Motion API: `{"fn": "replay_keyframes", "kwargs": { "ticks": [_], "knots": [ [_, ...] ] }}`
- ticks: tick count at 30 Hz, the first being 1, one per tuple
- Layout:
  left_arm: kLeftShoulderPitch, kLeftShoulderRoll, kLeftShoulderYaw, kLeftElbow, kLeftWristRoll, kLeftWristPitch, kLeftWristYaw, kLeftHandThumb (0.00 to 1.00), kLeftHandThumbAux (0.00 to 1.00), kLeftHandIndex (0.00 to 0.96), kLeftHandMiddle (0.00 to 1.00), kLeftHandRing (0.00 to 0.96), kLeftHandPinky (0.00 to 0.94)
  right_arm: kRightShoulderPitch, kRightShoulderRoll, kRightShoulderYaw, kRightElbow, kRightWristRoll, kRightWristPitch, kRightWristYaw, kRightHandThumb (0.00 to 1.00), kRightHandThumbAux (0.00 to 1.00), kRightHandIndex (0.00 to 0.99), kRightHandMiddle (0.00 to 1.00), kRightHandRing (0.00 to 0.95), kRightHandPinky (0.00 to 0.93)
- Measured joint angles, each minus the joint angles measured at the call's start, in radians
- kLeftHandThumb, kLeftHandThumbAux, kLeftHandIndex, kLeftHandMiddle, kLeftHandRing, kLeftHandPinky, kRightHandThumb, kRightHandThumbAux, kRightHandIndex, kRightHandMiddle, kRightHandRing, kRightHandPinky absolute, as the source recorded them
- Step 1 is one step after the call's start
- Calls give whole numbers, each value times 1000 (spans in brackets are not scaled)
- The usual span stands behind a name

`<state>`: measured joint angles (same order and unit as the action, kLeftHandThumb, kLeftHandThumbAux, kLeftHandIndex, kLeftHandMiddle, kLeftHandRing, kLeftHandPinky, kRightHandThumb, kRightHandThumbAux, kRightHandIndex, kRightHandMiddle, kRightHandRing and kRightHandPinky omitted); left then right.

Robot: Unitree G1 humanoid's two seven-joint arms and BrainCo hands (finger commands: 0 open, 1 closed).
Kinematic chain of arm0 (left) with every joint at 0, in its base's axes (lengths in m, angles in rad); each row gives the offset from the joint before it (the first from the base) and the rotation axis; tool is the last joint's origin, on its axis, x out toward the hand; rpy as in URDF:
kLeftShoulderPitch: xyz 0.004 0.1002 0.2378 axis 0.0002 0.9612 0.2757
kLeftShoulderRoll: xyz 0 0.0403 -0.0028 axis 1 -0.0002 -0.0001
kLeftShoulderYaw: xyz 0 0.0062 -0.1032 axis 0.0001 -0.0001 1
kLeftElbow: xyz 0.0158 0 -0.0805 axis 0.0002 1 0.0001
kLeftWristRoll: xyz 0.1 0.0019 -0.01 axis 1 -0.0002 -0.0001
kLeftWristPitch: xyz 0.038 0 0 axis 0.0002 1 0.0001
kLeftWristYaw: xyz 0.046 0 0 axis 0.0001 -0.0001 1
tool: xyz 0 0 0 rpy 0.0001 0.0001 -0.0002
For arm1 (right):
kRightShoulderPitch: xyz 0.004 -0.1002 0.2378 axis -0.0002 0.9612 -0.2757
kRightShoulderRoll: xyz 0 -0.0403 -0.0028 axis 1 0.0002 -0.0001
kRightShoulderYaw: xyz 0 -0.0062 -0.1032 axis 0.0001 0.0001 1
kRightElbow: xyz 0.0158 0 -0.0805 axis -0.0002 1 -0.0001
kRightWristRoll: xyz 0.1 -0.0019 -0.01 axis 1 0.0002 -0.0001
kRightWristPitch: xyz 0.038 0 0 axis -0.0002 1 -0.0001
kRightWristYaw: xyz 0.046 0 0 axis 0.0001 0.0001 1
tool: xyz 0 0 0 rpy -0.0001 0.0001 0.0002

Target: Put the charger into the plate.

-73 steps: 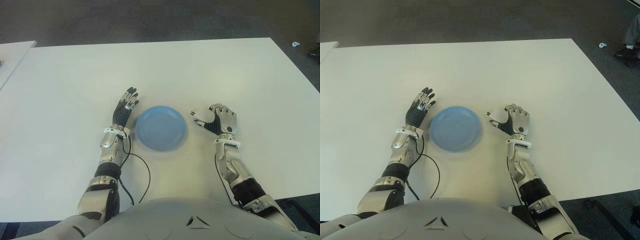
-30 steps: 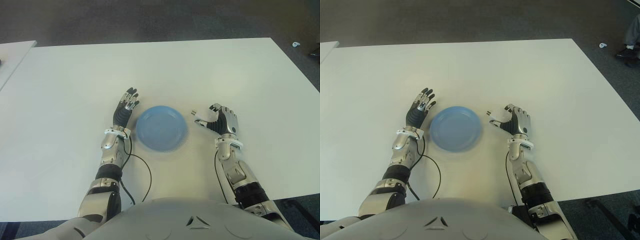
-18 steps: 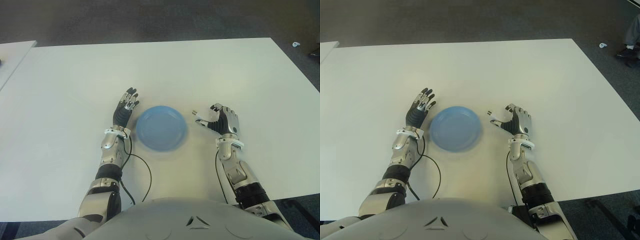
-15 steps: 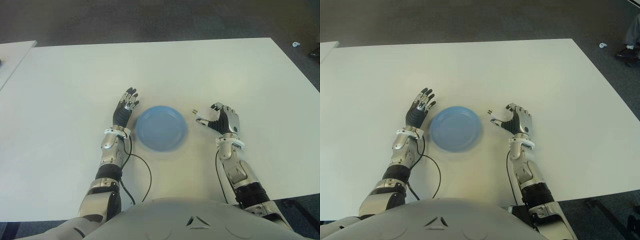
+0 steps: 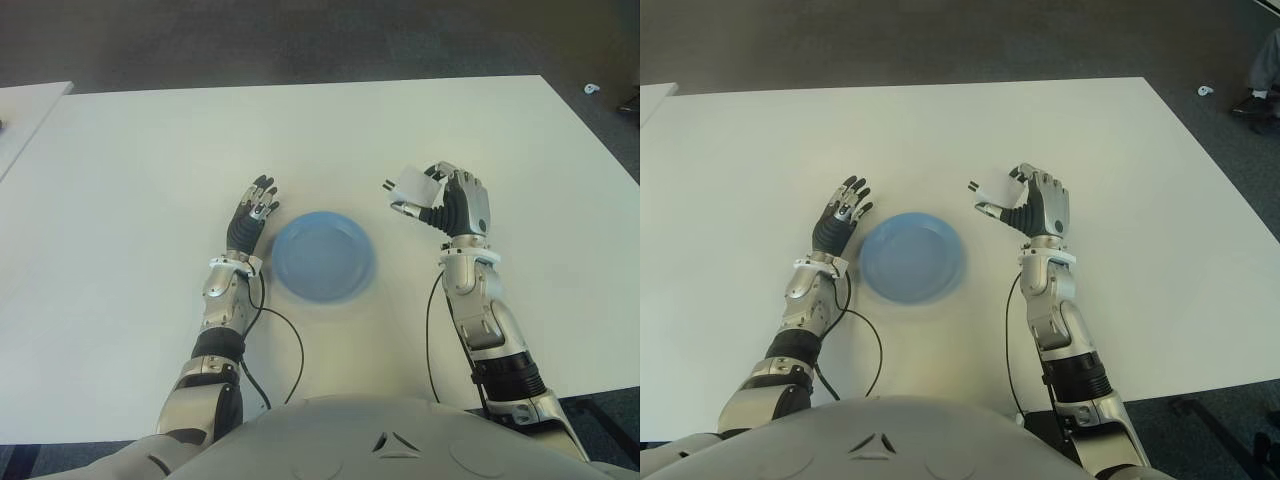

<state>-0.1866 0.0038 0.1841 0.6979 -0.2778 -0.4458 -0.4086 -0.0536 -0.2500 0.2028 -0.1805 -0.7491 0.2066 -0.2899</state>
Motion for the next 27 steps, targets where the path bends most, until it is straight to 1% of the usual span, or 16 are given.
{"fn": "replay_keyframes", "kwargs": {
  "ticks": [4,13,20,27],
  "knots": [
    [0,0,-1,0,0,-3,0,0,450,0,84,74,58,-7,12,26,-28,-24,6,32,857,675,403,539,868,853],
    [-2,1,-1,7,0,-6,-1,0,444,0,81,72,52,-46,42,108,-28,-85,-6,53,858,675,404,538,863,843],
    [-4,1,-2,7,0,-5,-1,0,446,0,79,70,47,-54,67,156,-30,-93,-6,129,857,675,401,539,856,848],
    [-5,0,-1,7,0,-3,-1,2,450,0,81,70,38,-62,94,197,-30,-125,-2,165,856,676,400,540,860,854]
  ]
}}
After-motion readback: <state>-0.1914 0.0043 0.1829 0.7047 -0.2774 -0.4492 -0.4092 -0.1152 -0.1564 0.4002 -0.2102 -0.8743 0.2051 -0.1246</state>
